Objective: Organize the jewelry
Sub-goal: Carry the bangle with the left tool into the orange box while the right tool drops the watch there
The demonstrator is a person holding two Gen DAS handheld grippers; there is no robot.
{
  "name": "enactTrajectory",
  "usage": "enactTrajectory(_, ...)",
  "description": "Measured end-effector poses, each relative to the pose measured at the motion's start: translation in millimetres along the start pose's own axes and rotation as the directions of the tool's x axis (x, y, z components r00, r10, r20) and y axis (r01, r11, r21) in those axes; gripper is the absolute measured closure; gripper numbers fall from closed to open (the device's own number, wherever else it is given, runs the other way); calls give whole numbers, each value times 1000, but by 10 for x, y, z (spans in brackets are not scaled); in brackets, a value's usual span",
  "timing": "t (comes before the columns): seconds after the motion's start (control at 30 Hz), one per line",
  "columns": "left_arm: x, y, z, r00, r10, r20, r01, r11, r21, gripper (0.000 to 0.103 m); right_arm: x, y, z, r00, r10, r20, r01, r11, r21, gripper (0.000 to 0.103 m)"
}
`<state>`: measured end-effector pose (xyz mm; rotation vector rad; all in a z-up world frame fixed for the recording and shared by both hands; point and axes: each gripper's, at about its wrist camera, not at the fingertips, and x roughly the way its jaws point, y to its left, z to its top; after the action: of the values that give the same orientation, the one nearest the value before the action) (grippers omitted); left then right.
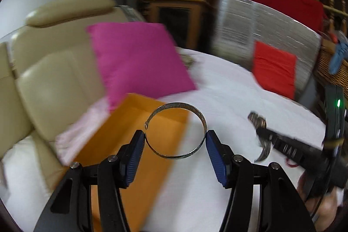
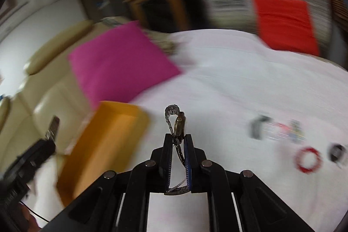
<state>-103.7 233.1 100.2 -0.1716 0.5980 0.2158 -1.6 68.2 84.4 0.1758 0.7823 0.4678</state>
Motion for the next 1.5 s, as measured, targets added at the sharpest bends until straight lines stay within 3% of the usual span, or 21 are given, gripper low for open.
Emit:
enactTrajectory(0.17, -18, 770, -146, 990, 129, -53, -132, 990, -41, 43, 357, 772, 37, 983, 177, -56, -180, 982, -52, 91)
enactTrajectory(0.3, 166, 1135, -323, 971, 203, -126, -211, 976, -52, 43, 718, 1245, -97, 959, 242, -148, -256, 963, -84, 91)
enactTrajectory(0.4, 389, 1244, -506, 954, 223, -201, -234, 972, -32, 43, 1025, 1438, -234, 947, 232, -222, -257, 962, -89, 91)
enactTrajectory(0.57, 748, 1200, -826, 926, 217, -309, -231, 973, -7, 43, 1363, 1410, -532, 935, 171, -309, -207, 975, -86, 91)
enactTrajectory(0.83, 992, 1116, -916, 901, 238, -362, -250, 968, 14, 43, 1317, 1270, -529, 955, 120, -270, -151, 984, -98, 90)
enactTrajectory(0.97, 883, 1039, -792, 906, 262, -333, -269, 963, 26, 37, 1055, 1068, -367, 974, 134, -185, -150, 986, -76, 90)
enactTrajectory(1.13, 718, 628, -632, 932, 250, -263, -236, 968, 84, 36, 652, 607, -201, 988, 110, -104, -113, 993, -27, 89)
enactTrajectory(1.33, 518, -236, -501, 971, 168, -171, -130, 968, 215, 32, 5, -433, -197, 999, -10, -38, 13, 998, 56, 89)
enactTrajectory(1.5, 493, -1006, -479, 984, 75, -160, -21, 947, 320, 32, -577, -1584, -435, 991, -135, -17, 136, 971, 196, 89)
